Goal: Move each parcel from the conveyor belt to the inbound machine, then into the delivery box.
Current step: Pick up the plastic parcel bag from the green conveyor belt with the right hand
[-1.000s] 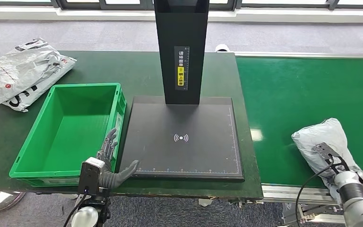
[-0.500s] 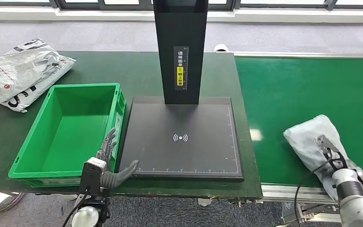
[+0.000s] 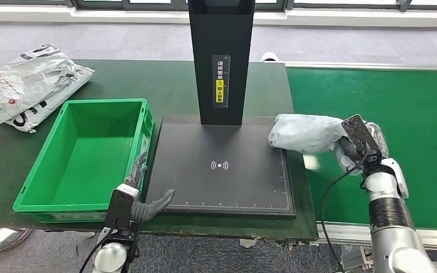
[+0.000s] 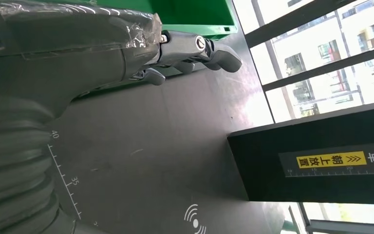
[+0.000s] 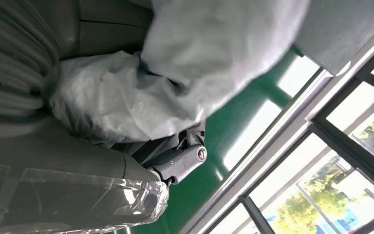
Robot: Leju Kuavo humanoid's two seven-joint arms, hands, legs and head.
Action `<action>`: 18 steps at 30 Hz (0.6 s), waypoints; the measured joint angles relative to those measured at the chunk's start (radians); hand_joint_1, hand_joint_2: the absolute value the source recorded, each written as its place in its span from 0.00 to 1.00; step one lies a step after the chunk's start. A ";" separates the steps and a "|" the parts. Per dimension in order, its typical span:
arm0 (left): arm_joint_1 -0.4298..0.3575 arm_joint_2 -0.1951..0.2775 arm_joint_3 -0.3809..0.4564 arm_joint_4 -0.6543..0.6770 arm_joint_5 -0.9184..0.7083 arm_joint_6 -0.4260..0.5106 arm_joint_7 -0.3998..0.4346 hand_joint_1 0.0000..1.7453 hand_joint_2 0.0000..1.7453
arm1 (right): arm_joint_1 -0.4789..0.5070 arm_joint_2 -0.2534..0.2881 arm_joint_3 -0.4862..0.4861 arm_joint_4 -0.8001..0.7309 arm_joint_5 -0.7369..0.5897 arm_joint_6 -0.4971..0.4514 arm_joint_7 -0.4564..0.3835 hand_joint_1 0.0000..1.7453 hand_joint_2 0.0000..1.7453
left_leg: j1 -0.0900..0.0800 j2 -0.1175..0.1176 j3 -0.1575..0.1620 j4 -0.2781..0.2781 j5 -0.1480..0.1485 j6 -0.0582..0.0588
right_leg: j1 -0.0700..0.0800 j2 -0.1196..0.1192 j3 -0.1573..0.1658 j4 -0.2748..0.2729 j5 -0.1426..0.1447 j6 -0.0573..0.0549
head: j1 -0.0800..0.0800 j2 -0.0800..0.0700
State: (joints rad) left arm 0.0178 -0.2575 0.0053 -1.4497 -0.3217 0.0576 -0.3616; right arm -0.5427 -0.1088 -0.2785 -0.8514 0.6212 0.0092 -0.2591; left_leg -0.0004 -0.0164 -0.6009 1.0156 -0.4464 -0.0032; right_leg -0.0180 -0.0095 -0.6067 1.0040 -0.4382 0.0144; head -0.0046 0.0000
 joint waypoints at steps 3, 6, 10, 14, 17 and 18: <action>0.000 0.000 0.001 0.001 -0.001 -0.006 0.000 0.00 1.00 | 0.016 0.003 0.016 -0.033 -0.009 -0.002 0.000 1.00 1.00 | 0.000 0.000 0.000 0.000 0.000 0.000 | 0.000 0.000 0.000 0.000 0.000 0.000 | 0.000 0.000; 0.000 0.000 0.002 0.001 -0.003 -0.012 0.000 0.00 1.00 | 0.040 0.005 0.030 -0.070 -0.020 -0.004 0.000 1.00 1.00 | 0.000 0.000 0.000 0.000 0.000 0.000 | 0.000 0.000 0.000 0.000 0.000 0.000 | 0.000 0.000; 0.000 0.000 0.003 0.002 -0.004 -0.014 0.000 0.00 1.00 | 0.060 0.009 0.038 -0.099 -0.023 -0.005 0.001 1.00 1.00 | 0.000 0.000 0.000 0.000 0.000 0.000 | 0.000 0.000 0.000 0.000 0.000 0.000 | 0.000 0.000; 0.000 0.000 0.003 0.003 -0.005 -0.015 0.000 0.00 1.00 | 0.071 0.011 0.050 -0.120 -0.025 -0.007 0.002 1.00 1.00 | 0.000 0.000 0.000 0.000 0.000 0.000 | 0.000 0.000 0.000 0.000 0.000 0.000 | 0.000 0.000; 0.000 0.000 0.003 0.008 -0.007 -0.018 0.000 0.00 1.00 | 0.089 0.014 0.066 -0.150 -0.029 0.004 0.008 1.00 1.00 | 0.000 0.001 0.000 0.000 0.000 0.000 | 0.000 0.000 0.000 0.000 0.000 0.000 | 0.000 0.000; -0.001 -0.001 0.003 0.010 -0.008 -0.020 0.000 0.00 1.00 | 0.096 0.017 0.078 -0.163 -0.029 0.011 0.010 1.00 1.00 | 0.000 0.001 0.000 0.000 0.000 0.000 | 0.000 0.001 -0.001 0.000 0.000 0.000 | 0.000 0.000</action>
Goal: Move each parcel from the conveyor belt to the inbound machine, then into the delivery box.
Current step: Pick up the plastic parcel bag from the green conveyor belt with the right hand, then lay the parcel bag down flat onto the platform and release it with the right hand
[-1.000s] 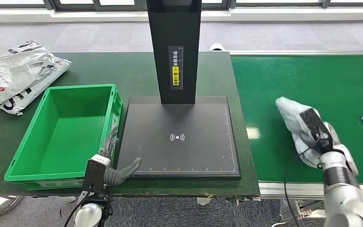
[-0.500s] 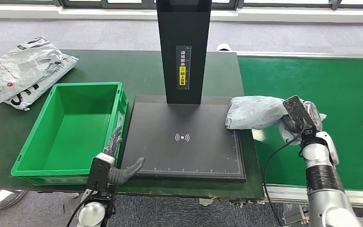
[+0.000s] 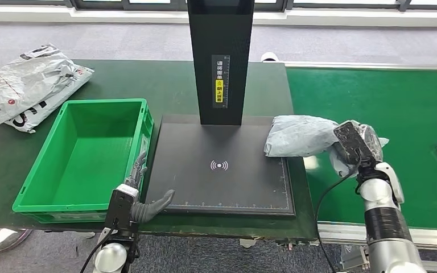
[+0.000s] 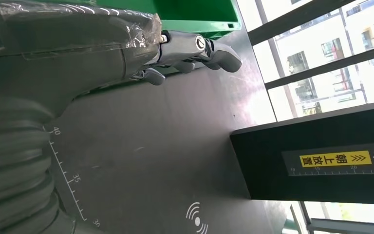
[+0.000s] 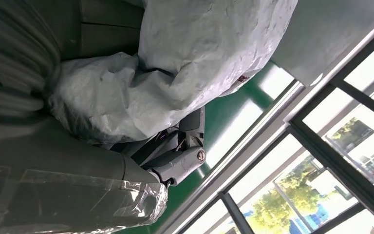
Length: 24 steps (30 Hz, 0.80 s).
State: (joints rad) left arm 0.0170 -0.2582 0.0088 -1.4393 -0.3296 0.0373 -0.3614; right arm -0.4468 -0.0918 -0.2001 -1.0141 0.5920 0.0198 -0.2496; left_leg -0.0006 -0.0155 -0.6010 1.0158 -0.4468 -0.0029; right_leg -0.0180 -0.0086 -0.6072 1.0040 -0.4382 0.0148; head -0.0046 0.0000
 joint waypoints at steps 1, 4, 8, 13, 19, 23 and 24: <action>-0.001 0.000 0.000 0.002 -0.001 -0.002 0.000 0.00 1.00 | 0.007 0.003 0.014 -0.012 0.000 0.007 0.002 1.00 1.00 | 0.000 0.001 0.000 0.000 0.000 0.000 | 0.000 0.001 0.000 0.000 0.000 0.000 | 0.000 0.000; -0.007 -0.001 0.000 0.011 -0.002 -0.007 0.000 0.00 1.00 | 0.018 0.018 0.066 -0.040 0.001 0.024 0.011 1.00 1.00 | 0.000 0.002 0.000 0.000 0.000 0.000 | 0.000 0.002 -0.001 0.000 0.000 0.000 | 0.000 0.000; -0.021 -0.001 -0.001 0.024 -0.002 -0.009 0.001 0.00 1.00 | 0.008 0.050 0.141 -0.049 0.010 0.028 0.033 1.00 1.00 | 0.000 0.003 0.000 0.000 0.000 -0.001 | 0.000 0.003 -0.001 0.000 0.000 0.000 | 0.000 0.000; -0.030 -0.001 -0.004 0.041 0.012 -0.009 0.000 0.00 1.00 | -0.027 0.093 0.244 -0.036 0.004 0.016 0.031 1.00 1.00 | 0.000 0.003 0.000 0.000 0.001 -0.001 | 0.000 0.003 -0.001 0.000 0.001 -0.001 | 0.000 0.000; -0.024 0.002 -0.013 0.047 0.041 0.013 -0.006 0.00 1.00 | -0.120 0.151 0.394 0.043 -0.045 0.018 0.022 1.00 1.00 | 0.000 0.004 0.000 0.000 0.001 -0.001 | 0.000 0.004 -0.002 0.001 0.001 -0.001 | 0.000 0.000; -0.018 0.008 -0.019 0.047 0.061 0.031 -0.007 0.00 1.00 | -0.199 0.192 0.474 0.121 -0.096 0.019 0.018 1.00 1.00 | 0.001 0.003 0.000 0.000 0.001 -0.001 | 0.000 0.003 -0.002 0.001 0.001 -0.001 | 0.000 0.000; -0.016 0.009 -0.021 0.047 0.065 0.034 -0.007 0.00 1.00 | -0.214 0.201 0.491 0.138 -0.108 0.019 0.017 1.00 1.00 | 0.001 0.003 0.000 0.000 0.001 -0.001 | 0.000 0.003 -0.002 0.001 0.001 -0.001 | 0.000 0.000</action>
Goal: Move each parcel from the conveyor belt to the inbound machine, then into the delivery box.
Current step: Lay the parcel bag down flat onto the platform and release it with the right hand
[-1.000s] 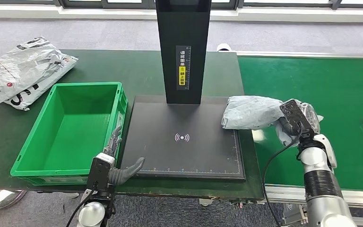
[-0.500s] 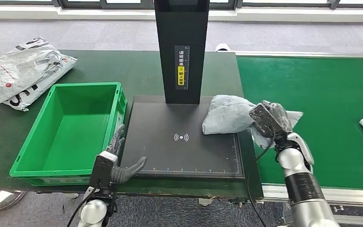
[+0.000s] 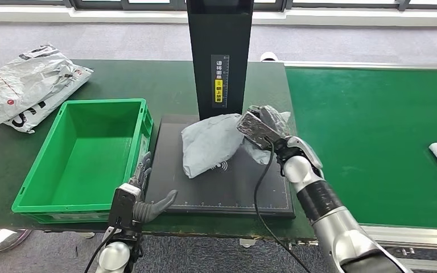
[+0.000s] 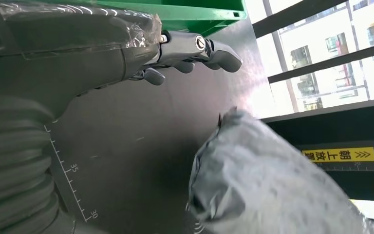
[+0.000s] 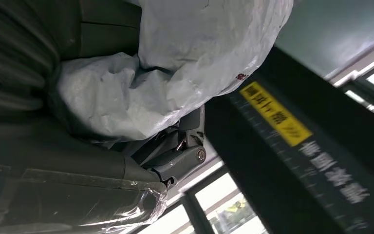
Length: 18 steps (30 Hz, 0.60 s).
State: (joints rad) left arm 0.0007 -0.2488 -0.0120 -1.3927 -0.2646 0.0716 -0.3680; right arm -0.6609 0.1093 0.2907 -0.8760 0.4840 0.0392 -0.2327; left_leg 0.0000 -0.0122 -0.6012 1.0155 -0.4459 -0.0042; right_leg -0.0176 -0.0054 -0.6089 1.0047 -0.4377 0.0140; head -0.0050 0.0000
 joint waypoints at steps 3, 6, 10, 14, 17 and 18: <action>0.007 0.006 -0.005 -0.001 0.004 0.006 0.000 0.00 1.00 | -0.025 0.019 0.040 0.035 -0.017 -0.001 -0.004 1.00 1.00 | 0.000 0.000 0.000 0.000 0.000 0.000 | 0.000 0.000 0.000 0.000 0.000 0.000 | 0.000 0.000; 0.014 0.011 -0.007 -0.002 0.008 0.009 0.000 0.00 1.00 | -0.038 0.029 0.065 0.062 -0.027 -0.001 -0.008 1.00 1.00 | 0.000 0.000 0.000 0.000 0.000 0.000 | 0.000 0.000 0.000 0.000 0.000 0.000 | 0.000 0.000; 0.020 0.016 -0.009 -0.006 0.013 0.010 0.000 0.00 1.00 | -0.049 0.042 0.087 0.094 -0.034 0.003 -0.008 1.00 1.00 | 0.000 0.000 0.000 0.000 0.000 0.000 | 0.000 0.000 0.000 0.000 0.000 0.000 | 0.000 0.000; 0.023 0.017 -0.014 -0.007 0.015 0.011 0.000 0.00 1.00 | -0.061 0.056 0.104 0.145 -0.040 -0.002 -0.007 0.06 1.00 | 0.000 -0.001 0.000 0.000 0.000 0.000 | 0.000 0.000 0.000 0.000 0.000 0.000 | 0.000 0.000; 0.024 0.018 -0.014 -0.008 0.017 0.011 0.000 0.00 1.00 | -0.069 0.060 0.108 0.185 -0.042 -0.010 0.000 0.00 1.00 | 0.000 0.000 0.000 0.000 0.000 0.000 | 0.000 0.000 0.000 0.000 0.000 0.000 | 0.000 0.000; 0.025 0.018 -0.014 -0.008 0.018 0.011 0.000 0.00 1.00 | -0.074 0.060 0.108 0.201 -0.042 -0.011 0.004 0.00 1.00 | 0.000 0.000 0.000 0.000 0.000 0.000 | 0.000 0.000 0.000 0.000 0.000 0.000 | 0.000 0.000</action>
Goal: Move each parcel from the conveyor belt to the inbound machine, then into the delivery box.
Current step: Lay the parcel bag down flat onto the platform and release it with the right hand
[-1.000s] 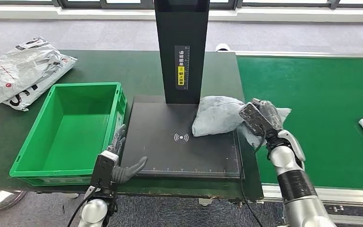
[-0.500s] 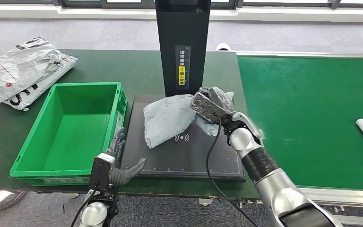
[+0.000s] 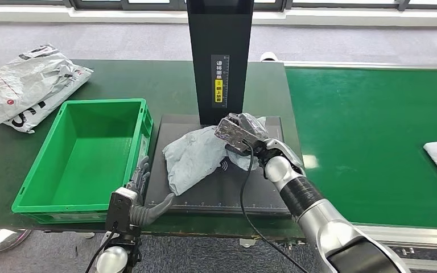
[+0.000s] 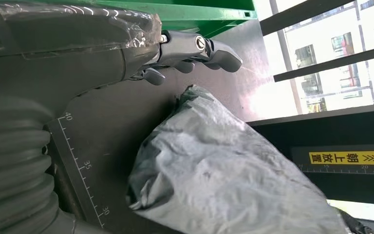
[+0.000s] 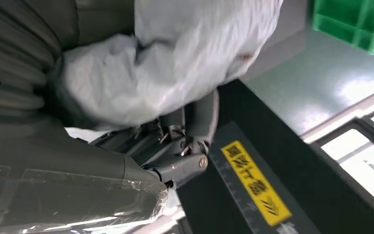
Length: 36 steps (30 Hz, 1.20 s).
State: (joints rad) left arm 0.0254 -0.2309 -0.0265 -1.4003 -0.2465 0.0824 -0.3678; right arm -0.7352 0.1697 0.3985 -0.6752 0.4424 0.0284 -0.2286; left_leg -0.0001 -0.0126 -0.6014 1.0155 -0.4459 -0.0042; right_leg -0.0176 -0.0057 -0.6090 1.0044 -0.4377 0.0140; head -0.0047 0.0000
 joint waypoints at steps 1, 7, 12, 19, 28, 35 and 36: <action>0.000 0.000 0.000 0.000 0.001 0.000 0.000 0.00 1.00 | -0.005 0.000 0.000 0.017 0.000 0.000 0.004 0.00 1.00 | 0.000 0.000 0.000 0.000 0.000 0.000 | 0.000 0.000 0.000 0.000 0.000 0.000 | 0.000 0.000; 0.000 0.002 -0.002 0.000 0.002 0.000 0.002 0.00 1.00 | -0.017 -0.001 0.000 0.097 -0.002 -0.004 0.016 0.00 1.00 | 0.000 0.001 0.000 0.000 0.000 0.000 | 0.000 0.000 0.000 0.000 0.000 0.000 | 0.000 0.000; 0.000 0.005 -0.010 0.001 0.002 -0.001 0.006 0.00 1.00 | -0.019 -0.012 0.000 0.150 -0.005 -0.013 0.021 0.00 1.00 | 0.000 0.001 0.000 0.000 0.000 0.000 | 0.000 0.001 0.000 0.000 0.000 0.000 | 0.000 0.000; 0.000 0.011 -0.017 0.002 0.004 -0.004 0.010 0.00 1.00 | -0.017 -0.036 0.000 0.186 -0.012 -0.010 0.007 0.00 1.00 | 0.000 0.001 0.000 0.000 0.000 0.000 | 0.000 0.001 0.000 0.000 0.000 0.000 | 0.000 0.000; 0.020 0.019 -0.017 -0.009 0.007 0.000 0.011 0.00 1.00 | 0.084 -0.103 -0.007 -0.063 -0.068 0.056 -0.050 0.00 1.00 | 0.000 0.001 0.000 0.000 -0.001 0.000 | 0.000 0.001 -0.001 0.000 0.000 0.000 | 0.000 0.000; 0.049 0.017 -0.009 -0.045 -0.009 0.014 0.015 0.00 1.00 | 0.247 -0.161 -0.077 -0.480 -0.093 0.055 -0.037 0.00 1.00 | 0.000 0.001 0.000 0.000 -0.002 0.000 | 0.000 0.001 -0.001 0.000 -0.001 0.000 | 0.000 0.000; 0.052 0.015 -0.006 -0.050 -0.013 0.014 0.015 0.00 1.00 | 0.266 -0.165 -0.089 -0.524 -0.092 0.052 -0.038 0.00 1.00 | 0.000 0.001 0.000 0.000 -0.003 0.000 | 0.000 0.001 -0.001 0.000 -0.001 0.000 | 0.000 0.000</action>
State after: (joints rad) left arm 0.0775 -0.2157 -0.0327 -1.4505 -0.2590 0.0961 -0.3524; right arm -0.4695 0.0045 0.3095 -1.1991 0.3505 0.0806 -0.2669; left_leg -0.0002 -0.0119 -0.6012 1.0157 -0.4485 -0.0043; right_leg -0.0177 -0.0048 -0.6100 1.0039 -0.4389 0.0140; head -0.0047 0.0000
